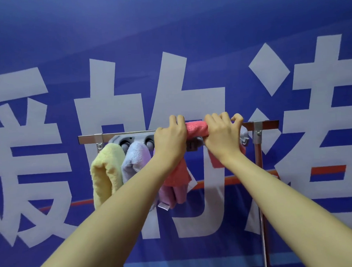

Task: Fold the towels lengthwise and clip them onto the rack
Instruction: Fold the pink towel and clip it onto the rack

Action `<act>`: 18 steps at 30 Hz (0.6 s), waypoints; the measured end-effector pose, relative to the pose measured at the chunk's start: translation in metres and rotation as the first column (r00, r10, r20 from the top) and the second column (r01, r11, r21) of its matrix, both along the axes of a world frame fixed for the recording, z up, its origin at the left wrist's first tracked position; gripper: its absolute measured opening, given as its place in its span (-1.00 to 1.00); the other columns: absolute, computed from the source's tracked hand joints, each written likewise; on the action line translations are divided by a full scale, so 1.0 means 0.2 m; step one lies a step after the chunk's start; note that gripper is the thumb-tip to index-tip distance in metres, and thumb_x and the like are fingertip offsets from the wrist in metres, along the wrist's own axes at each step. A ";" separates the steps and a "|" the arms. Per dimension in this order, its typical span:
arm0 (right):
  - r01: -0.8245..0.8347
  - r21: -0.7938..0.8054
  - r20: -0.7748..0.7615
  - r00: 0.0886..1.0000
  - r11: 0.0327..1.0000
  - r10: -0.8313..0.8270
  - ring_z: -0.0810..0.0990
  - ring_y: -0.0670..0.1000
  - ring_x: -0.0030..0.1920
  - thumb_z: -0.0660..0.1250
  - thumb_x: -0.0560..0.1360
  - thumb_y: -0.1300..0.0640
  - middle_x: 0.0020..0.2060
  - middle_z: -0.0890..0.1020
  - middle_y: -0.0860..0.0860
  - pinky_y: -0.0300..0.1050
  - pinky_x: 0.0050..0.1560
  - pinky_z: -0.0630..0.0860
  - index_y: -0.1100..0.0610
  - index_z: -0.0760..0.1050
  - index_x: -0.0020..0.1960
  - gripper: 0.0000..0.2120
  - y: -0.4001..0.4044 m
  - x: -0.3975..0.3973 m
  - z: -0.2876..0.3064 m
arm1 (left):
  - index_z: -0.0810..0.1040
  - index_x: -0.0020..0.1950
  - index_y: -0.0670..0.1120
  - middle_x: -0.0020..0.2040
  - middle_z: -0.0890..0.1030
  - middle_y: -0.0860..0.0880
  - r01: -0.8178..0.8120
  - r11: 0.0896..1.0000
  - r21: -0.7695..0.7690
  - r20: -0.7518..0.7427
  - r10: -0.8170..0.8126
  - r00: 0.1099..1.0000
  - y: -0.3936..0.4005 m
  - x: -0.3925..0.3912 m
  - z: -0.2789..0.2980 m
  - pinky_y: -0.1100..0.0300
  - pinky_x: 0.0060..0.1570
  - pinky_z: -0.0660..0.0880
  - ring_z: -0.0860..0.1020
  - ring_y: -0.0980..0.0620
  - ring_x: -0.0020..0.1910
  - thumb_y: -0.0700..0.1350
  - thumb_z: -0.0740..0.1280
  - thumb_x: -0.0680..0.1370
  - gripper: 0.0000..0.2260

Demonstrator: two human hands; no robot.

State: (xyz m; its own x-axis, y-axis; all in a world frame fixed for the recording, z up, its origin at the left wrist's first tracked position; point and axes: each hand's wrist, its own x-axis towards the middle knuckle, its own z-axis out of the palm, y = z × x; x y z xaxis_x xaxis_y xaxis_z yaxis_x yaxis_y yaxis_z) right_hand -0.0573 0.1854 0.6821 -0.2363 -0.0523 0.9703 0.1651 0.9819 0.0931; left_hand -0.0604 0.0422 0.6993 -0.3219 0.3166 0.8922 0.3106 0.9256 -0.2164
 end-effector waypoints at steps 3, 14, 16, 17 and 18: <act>-0.024 -0.012 0.039 0.999 1.000 0.024 0.48 0.09 -0.30 0.41 0.17 0.32 -0.43 0.53 -0.01 0.00 -0.06 0.16 0.13 0.46 -0.28 -0.80 0.01 -0.01 -0.07 | 0.48 -0.35 -0.10 -0.48 0.45 0.00 -0.009 0.999 -0.042 0.011 0.009 1.000 0.02 -0.01 -0.07 0.29 -0.42 0.09 0.34 -0.02 -0.67 -0.28 0.45 -0.10 -0.63; -0.139 -0.135 0.180 0.970 0.981 0.162 0.57 0.08 -0.30 0.49 0.16 0.30 -0.43 0.58 -0.01 -0.03 -0.04 0.14 0.12 0.56 -0.08 -0.66 -0.05 0.05 -0.26 | 0.47 -0.09 -0.18 -0.23 0.57 -0.11 0.106 0.994 -0.032 0.316 -0.090 0.945 0.02 -0.02 -0.26 0.10 -0.06 0.15 0.50 -0.15 -0.15 -0.19 0.40 0.29 -0.76; -0.118 -0.106 0.195 0.971 0.987 0.137 0.57 0.07 -0.35 0.50 0.15 0.28 -0.46 0.58 0.00 -0.04 -0.10 0.14 0.14 0.58 -0.07 -0.65 -0.08 0.07 -0.26 | 0.41 0.06 -0.17 -0.07 0.55 -0.10 0.150 0.989 -0.016 0.360 -0.134 0.923 0.01 -0.02 -0.28 0.08 0.04 0.10 0.45 -0.15 0.02 -0.14 0.24 0.46 -0.79; -0.103 -0.099 0.204 0.971 0.990 0.122 0.56 0.07 -0.37 0.50 0.13 0.29 -0.47 0.57 -0.01 -0.05 -0.12 0.14 0.15 0.58 -0.08 -0.64 -0.09 0.08 -0.25 | 0.40 0.08 -0.16 -0.05 0.54 -0.10 0.165 0.986 -0.018 0.365 -0.147 0.919 0.00 -0.02 -0.28 0.07 0.05 0.08 0.44 -0.14 0.04 -0.12 0.21 0.48 -0.79; -0.093 -0.098 0.211 0.971 0.991 0.112 0.55 0.07 -0.39 0.50 0.11 0.29 -0.49 0.57 -0.01 -0.05 -0.12 0.15 0.16 0.59 -0.08 -0.63 -0.09 0.08 -0.25 | 0.40 0.08 -0.16 -0.04 0.54 -0.10 0.169 0.985 -0.031 0.367 -0.146 0.919 -0.01 -0.01 -0.28 0.07 0.05 0.08 0.44 -0.14 0.05 -0.11 0.20 0.49 -0.79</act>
